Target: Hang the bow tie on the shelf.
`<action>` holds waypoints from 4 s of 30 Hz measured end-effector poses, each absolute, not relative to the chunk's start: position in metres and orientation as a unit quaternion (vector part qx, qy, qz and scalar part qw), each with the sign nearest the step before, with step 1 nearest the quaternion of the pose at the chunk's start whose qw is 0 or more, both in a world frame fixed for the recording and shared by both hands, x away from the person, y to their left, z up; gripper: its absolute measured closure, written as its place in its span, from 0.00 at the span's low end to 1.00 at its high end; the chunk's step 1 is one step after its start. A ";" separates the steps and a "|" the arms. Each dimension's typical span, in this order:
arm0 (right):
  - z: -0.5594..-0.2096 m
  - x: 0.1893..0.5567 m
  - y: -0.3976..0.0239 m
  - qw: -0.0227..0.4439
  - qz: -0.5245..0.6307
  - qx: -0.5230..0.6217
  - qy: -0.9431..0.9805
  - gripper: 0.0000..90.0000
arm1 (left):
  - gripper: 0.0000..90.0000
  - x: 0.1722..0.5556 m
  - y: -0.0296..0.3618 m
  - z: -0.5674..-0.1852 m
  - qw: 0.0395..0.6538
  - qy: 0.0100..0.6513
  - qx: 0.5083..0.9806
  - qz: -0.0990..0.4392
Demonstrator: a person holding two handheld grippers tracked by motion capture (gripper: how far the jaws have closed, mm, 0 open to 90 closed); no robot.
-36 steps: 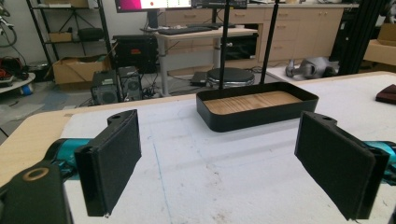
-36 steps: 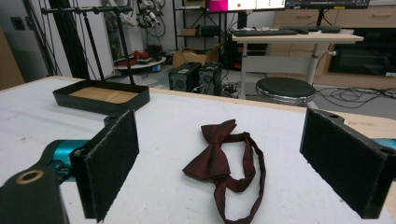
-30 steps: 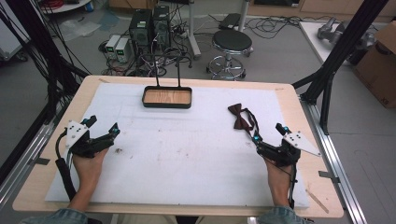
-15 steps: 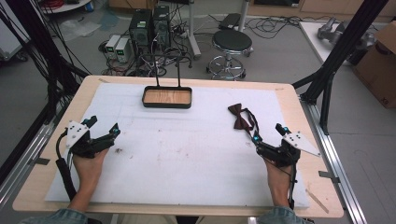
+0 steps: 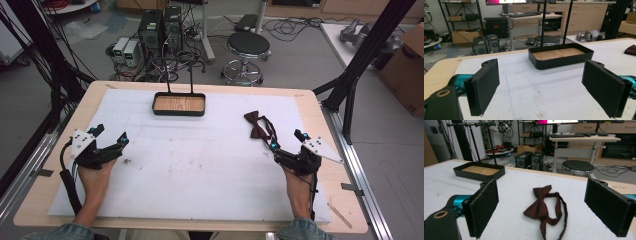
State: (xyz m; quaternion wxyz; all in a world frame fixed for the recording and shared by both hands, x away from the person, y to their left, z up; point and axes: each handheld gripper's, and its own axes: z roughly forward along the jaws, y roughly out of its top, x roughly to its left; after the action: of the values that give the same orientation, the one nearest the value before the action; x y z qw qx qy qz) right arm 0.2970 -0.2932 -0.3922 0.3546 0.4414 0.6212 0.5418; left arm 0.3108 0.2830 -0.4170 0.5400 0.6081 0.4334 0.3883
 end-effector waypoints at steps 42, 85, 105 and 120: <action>-0.427 0.459 -0.254 0.259 0.407 0.489 0.727 0.53 | 0.16 0.312 0.285 -0.418 0.550 0.432 0.606 0.380; -0.372 0.438 -0.228 0.226 0.453 0.433 0.746 0.86 | 0.16 0.312 0.285 -0.418 0.550 0.435 0.603 0.380; -0.320 0.432 -0.170 0.246 0.515 0.323 0.755 0.86 | 0.16 0.312 0.286 -0.418 0.552 0.437 0.601 0.379; -0.302 0.453 -0.137 0.247 0.527 0.290 0.760 0.86 | 0.16 0.313 0.286 -0.418 0.552 0.436 0.601 0.378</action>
State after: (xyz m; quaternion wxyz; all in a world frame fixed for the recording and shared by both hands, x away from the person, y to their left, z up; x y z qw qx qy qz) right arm 0.4529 -0.1373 -0.3022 0.2472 0.2900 0.7595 0.5272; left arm 0.3127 0.2863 -0.4184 0.5524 0.6015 0.4364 0.3777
